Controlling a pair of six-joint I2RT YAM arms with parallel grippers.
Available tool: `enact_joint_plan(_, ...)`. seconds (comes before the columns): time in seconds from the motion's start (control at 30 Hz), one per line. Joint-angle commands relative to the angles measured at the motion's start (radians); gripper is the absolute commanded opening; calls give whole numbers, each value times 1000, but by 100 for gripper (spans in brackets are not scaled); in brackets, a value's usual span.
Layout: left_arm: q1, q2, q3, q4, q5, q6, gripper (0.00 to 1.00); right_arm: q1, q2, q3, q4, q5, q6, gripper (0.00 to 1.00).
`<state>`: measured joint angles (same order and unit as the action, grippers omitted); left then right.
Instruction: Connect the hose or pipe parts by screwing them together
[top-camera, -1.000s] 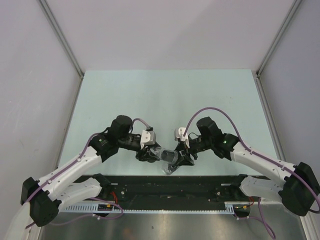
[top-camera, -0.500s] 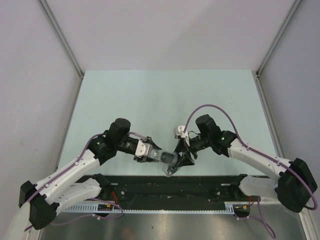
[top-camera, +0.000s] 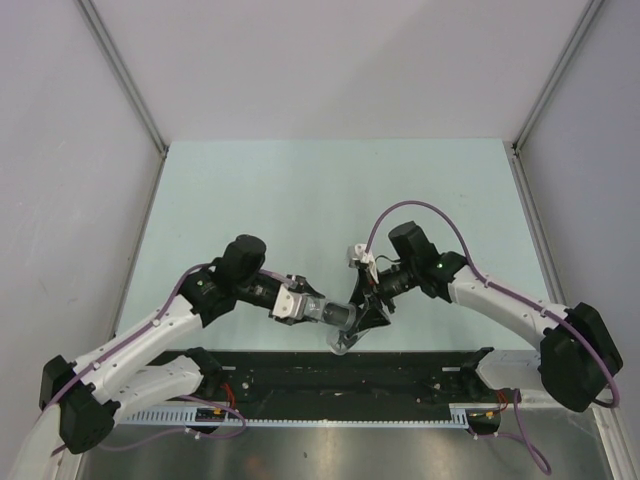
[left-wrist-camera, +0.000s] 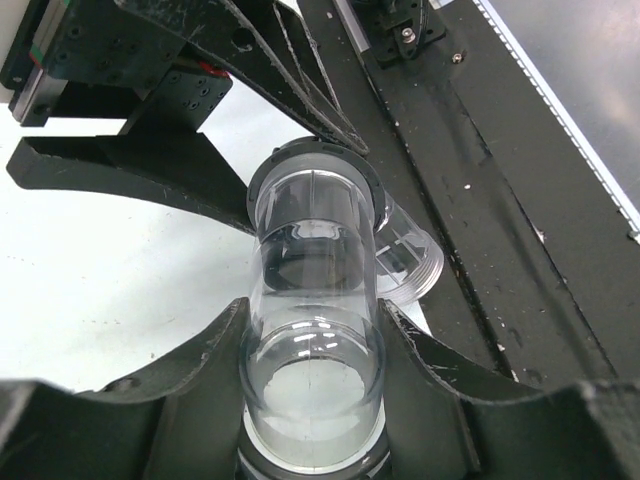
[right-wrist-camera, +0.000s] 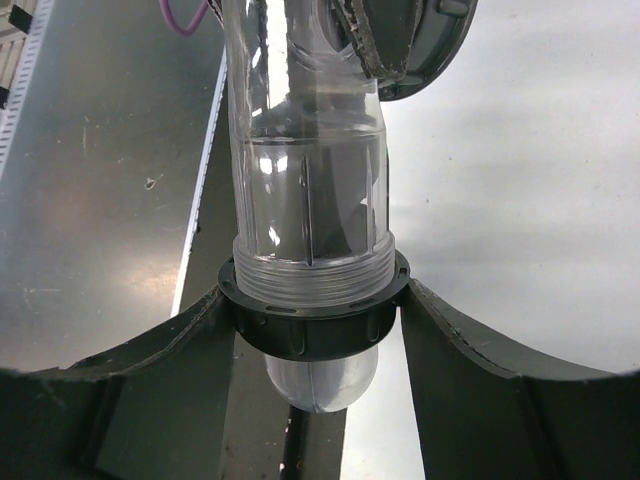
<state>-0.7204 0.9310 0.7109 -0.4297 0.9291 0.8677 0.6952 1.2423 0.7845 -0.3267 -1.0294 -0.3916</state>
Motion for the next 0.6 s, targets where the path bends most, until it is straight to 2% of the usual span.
enact_joint_plan(0.0,-63,25,19,135,31,122,0,-12,15,150,281,-169,94,0)
enact_joint_plan(0.13,-62,20,12,135,30,136,0,-32,32,151,298,-146,125,2)
enact_joint_plan(0.27,-62,31,13,137,14,140,0,-46,51,151,316,-169,163,16)
enact_joint_plan(0.37,-60,45,21,140,-21,137,0,-45,54,151,304,-147,155,21)
enact_joint_plan(0.53,-45,52,32,158,-62,94,0,-45,34,151,241,-98,111,44)
enact_joint_plan(0.57,-37,49,30,172,-62,65,0,-45,26,153,227,-62,100,54)
